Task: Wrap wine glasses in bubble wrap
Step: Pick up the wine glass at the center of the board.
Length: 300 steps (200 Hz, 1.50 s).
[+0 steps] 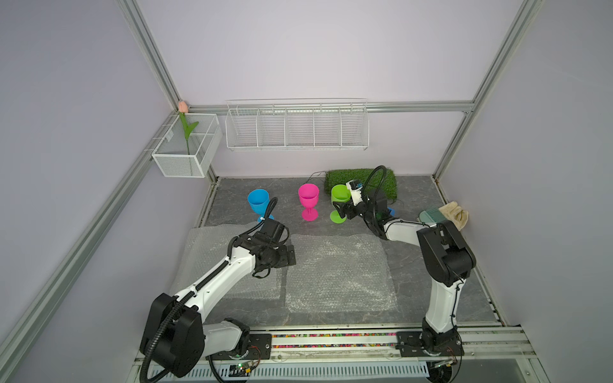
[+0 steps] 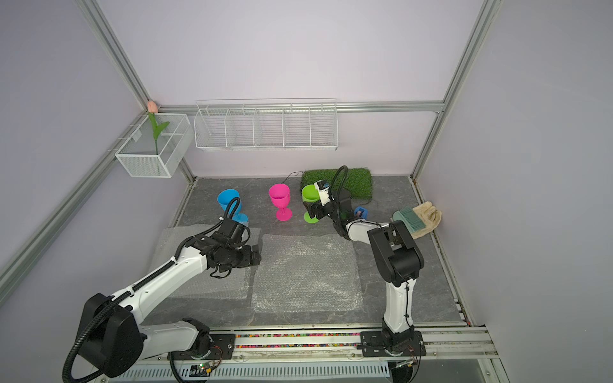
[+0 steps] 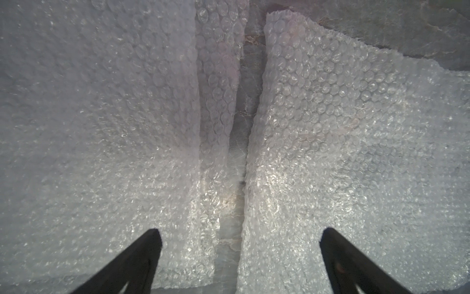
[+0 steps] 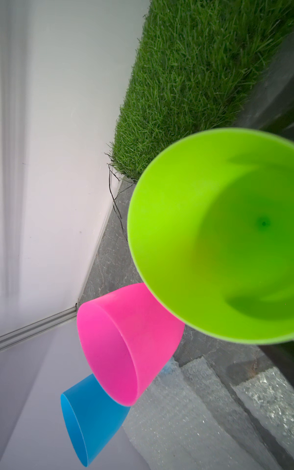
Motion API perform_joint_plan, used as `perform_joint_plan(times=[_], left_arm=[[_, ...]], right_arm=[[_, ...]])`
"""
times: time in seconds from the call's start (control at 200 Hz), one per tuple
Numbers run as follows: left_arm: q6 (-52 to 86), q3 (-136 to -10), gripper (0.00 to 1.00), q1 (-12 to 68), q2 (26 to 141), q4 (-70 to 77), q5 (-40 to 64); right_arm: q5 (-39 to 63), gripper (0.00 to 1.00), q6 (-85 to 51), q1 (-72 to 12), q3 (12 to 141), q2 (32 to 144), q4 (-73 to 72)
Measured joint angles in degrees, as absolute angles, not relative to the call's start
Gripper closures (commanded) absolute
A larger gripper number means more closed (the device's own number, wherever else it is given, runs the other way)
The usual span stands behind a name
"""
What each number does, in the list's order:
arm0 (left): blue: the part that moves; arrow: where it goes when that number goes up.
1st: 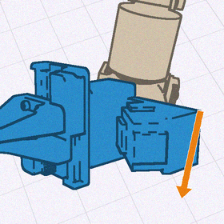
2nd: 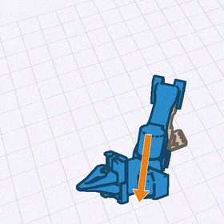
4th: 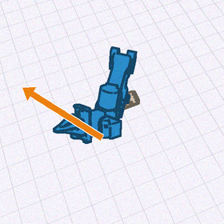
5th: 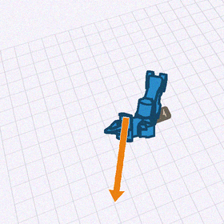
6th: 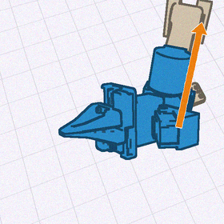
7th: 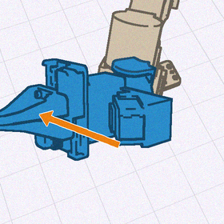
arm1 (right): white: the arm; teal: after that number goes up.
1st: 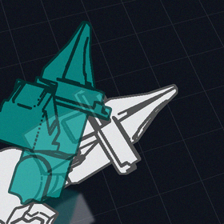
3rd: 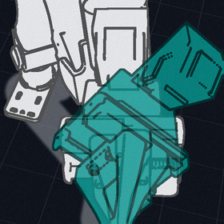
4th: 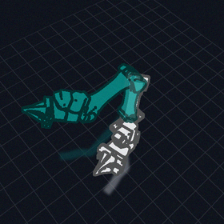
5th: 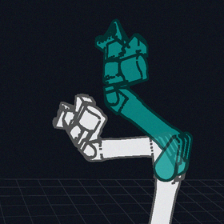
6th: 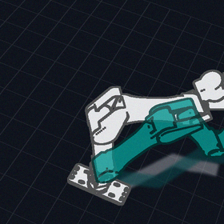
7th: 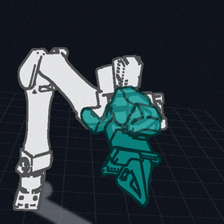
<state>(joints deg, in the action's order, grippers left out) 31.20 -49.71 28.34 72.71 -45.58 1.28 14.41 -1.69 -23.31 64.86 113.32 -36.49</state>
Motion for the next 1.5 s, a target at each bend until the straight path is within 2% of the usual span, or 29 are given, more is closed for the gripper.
perform_joint_plan(times=[0.31,0.595,0.845,1.245,1.5], left_arm=[[31.3,-49.3,0.01,28.3,72.5,-45.8,1.3],[31.4,-49.3,0.02,28.3,72.5,-45.8,1.3],[31.4,-49.3,0.03,28.3,72.5,-45.8,1.3],[31.6,-48.8,0.05,28.3,72.5,-45.6,1.3],[31.9,-47.6,0.07,28.3,72.5,-44.9,1.4]], right_arm=[[14.4,0.11,-1.7,-23.4,66.5,117.3,-40.4],[14.4,0.0,-1.8,-23.4,66.9,118.1,-41.5],[14.5,0.11,-1.7,-23.4,66.9,118.1,-41.5],[14.4,0.12,-1.7,-23.4,66.8,117.3,-41.3],[14.3,0.17,-1.9,-23.5,65.3,109.9,-36.7]])
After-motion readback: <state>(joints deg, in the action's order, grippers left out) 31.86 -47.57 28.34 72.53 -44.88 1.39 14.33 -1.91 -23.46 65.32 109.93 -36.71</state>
